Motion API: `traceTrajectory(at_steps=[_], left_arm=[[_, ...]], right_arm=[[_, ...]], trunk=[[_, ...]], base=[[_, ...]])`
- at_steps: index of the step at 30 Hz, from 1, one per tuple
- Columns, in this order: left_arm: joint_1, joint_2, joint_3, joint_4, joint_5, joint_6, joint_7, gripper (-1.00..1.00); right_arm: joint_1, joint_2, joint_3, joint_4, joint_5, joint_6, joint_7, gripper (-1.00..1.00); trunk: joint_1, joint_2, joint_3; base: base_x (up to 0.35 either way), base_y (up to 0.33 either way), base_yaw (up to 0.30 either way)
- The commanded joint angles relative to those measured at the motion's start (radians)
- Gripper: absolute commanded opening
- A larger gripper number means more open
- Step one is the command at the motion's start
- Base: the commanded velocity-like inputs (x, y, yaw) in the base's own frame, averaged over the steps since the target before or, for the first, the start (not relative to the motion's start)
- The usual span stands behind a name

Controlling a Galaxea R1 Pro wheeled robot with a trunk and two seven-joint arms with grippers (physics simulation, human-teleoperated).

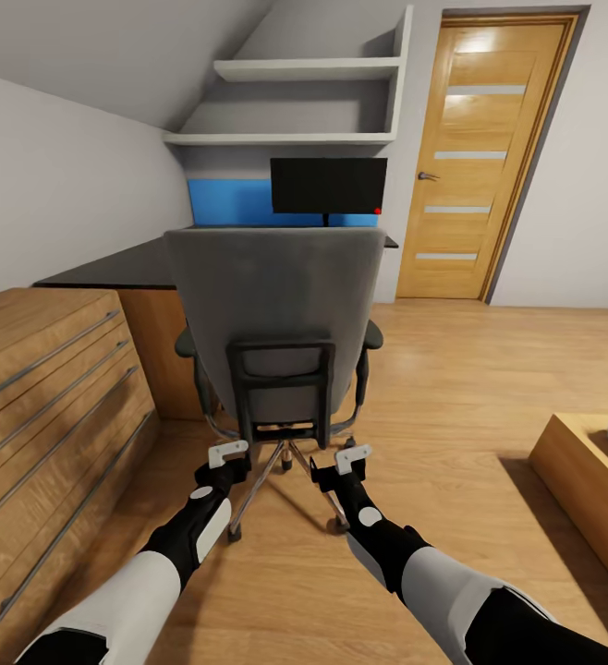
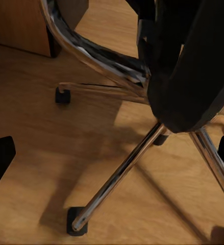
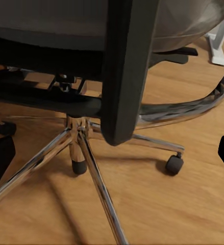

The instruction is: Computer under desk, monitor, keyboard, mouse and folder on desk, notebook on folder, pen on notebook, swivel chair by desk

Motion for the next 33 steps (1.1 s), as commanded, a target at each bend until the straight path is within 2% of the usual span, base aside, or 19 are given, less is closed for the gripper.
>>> traceTrajectory(at_steps=[1,11,33], left_arm=[[0.000,0.001,-0.009,0.000,0.010,-0.003,0.007,1.00],[0.000,0.002,-0.009,0.000,0.010,-0.003,0.004,1.00],[0.000,0.002,-0.009,0.000,0.010,-0.004,0.004,1.00]], right_arm=[[-0.001,0.000,0.009,0.001,-0.008,-0.003,-0.005,1.00],[-0.001,0.000,0.009,0.001,-0.008,-0.003,-0.005,1.00],[-0.001,0.000,0.009,0.001,-0.008,-0.003,-0.005,1.00]], trunk=[[0.000,0.000,-0.001],[0.000,0.000,0.002],[0.000,0.000,0.003]], base=[[0.028,0.000,-0.054],[0.155,0.000,-0.093],[0.112,-0.065,-0.003]])
